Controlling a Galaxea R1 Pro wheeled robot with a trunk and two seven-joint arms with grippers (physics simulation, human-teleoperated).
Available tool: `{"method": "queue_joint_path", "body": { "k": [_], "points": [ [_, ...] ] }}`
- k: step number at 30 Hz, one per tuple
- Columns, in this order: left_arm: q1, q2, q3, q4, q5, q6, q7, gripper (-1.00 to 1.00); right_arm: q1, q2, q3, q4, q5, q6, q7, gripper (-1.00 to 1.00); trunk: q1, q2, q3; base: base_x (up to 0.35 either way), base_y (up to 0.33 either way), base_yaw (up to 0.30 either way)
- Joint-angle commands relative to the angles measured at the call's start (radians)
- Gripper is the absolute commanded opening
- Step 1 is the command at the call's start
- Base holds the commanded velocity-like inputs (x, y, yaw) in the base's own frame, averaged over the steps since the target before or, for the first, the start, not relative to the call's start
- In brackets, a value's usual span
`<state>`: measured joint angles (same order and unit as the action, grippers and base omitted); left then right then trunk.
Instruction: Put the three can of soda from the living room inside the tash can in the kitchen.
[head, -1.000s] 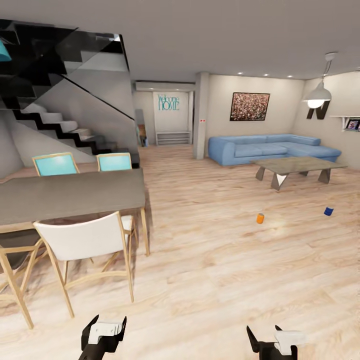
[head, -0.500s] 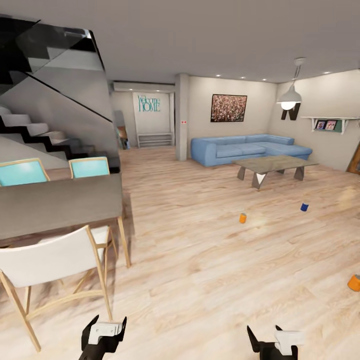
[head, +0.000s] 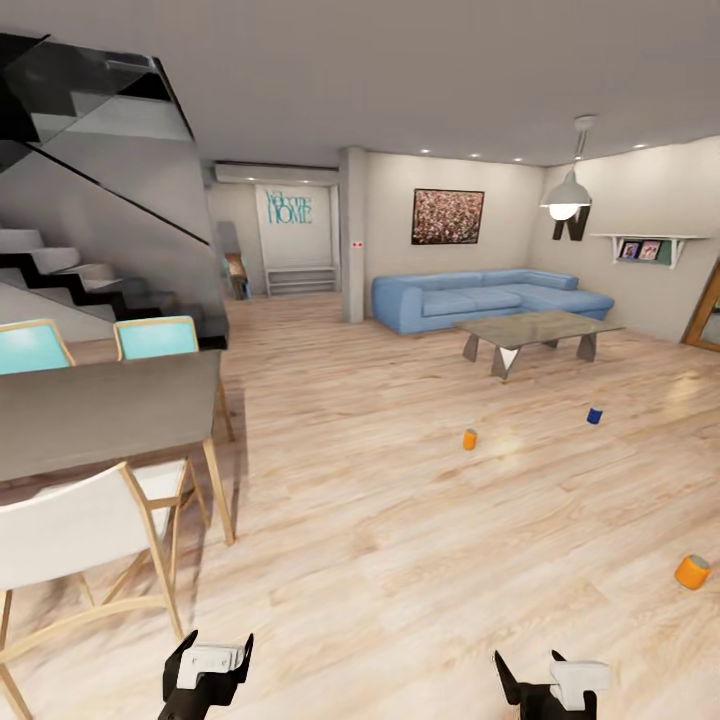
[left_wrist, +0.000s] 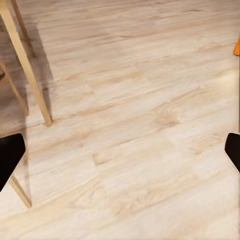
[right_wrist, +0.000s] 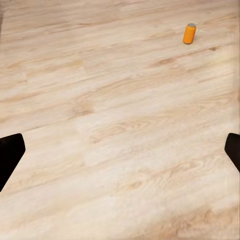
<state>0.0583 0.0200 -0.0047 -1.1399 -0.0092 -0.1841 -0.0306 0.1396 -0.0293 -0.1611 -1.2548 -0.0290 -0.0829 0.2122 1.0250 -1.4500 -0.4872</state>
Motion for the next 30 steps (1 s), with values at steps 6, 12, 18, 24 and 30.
{"method": "queue_joint_path", "body": {
  "k": [6, 12, 18, 24, 30],
  "points": [
    [0.0, 0.0, 0.0, 0.0, 0.0, 0.0, 0.0, 1.0, 0.0, 0.001, 0.002, 0.0, -0.001, 0.001, -0.006, 1.0, 0.0, 0.0, 0.0, 0.075, -0.215, -0.006],
    [0.0, 0.0, 0.0, 0.001, 0.001, -0.001, 0.0, 1.0, 0.0, 0.002, 0.002, 0.0, -0.016, 0.001, -0.008, 1.0, 0.0, 0.0, 0.0, 0.016, -0.045, -0.144],
    [0.0, 0.0, 0.0, 0.003, 0.001, 0.0, -0.001, 1.0, 0.0, 0.002, 0.002, 0.001, -0.033, 0.002, -0.007, 1.0, 0.0, 0.0, 0.0, 0.003, 0.111, -0.231],
    [-0.001, 0.0, 0.0, 0.017, 0.002, 0.001, -0.002, 1.0, 0.0, 0.002, 0.002, 0.002, -0.037, 0.002, -0.008, 1.0, 0.0, 0.0, 0.0, 0.0, 0.293, -0.249],
    [-0.002, 0.0, 0.0, 0.024, 0.002, 0.002, -0.003, 1.0, 0.0, 0.002, 0.001, 0.002, -0.037, 0.001, -0.008, 1.0, 0.0, 0.0, 0.0, 0.0, 0.313, -0.251]
  ]
}}
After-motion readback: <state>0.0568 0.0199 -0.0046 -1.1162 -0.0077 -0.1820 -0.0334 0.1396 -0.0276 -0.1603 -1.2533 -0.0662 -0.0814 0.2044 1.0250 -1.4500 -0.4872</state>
